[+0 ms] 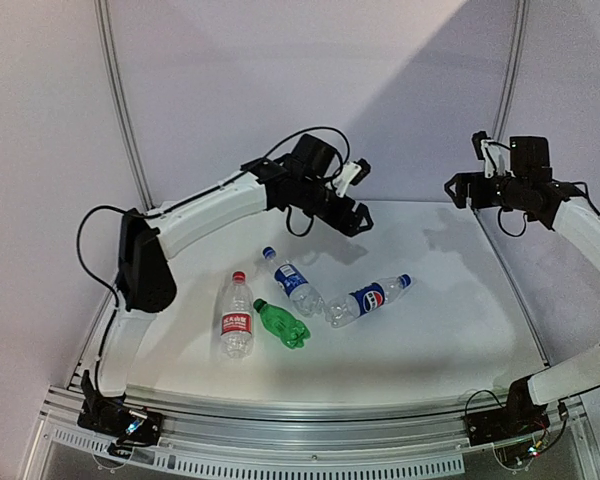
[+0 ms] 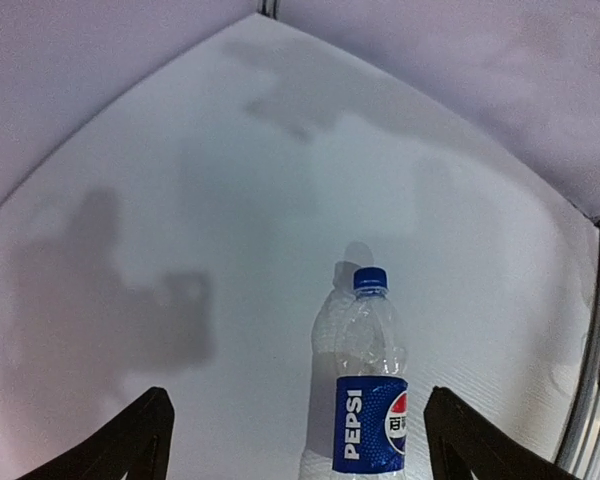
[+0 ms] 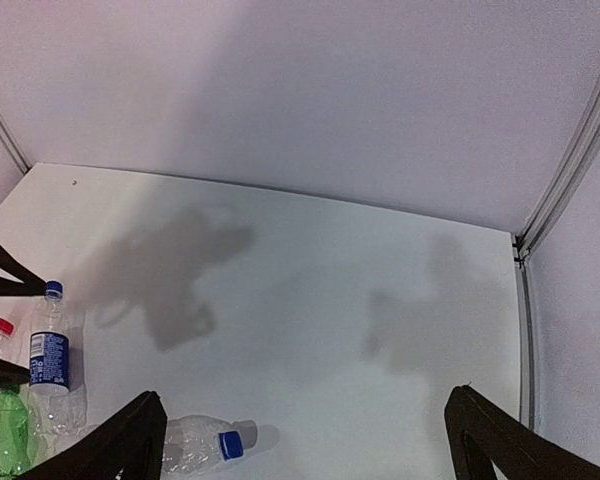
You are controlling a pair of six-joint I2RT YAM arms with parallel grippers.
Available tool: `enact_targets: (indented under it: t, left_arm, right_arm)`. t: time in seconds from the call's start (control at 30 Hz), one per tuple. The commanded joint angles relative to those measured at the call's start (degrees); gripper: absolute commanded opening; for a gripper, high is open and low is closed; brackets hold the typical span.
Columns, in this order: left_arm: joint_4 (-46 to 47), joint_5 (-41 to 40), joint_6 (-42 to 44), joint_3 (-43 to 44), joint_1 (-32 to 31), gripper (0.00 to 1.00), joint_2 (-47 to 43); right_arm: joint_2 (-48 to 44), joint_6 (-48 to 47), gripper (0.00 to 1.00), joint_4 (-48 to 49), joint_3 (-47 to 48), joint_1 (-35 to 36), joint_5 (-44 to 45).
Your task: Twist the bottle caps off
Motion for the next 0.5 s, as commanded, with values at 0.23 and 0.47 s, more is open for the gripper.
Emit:
enact_targets:
  t: [0.23, 0.47]
  left_arm:
    - [-16.6, 1.4, 2.9, 5.2, -6.2, 0.95, 11.9]
    - [-21.3, 0.9, 4.4, 2.8, -7.0, 0.96, 13.5]
  right_arm:
    - [2.3, -0.5, 0.99, -2.2, 1.0, -1.9, -5.8]
    - [2.1, -2.9, 0.99, -2.6, 0.8, -1.9, -7.4]
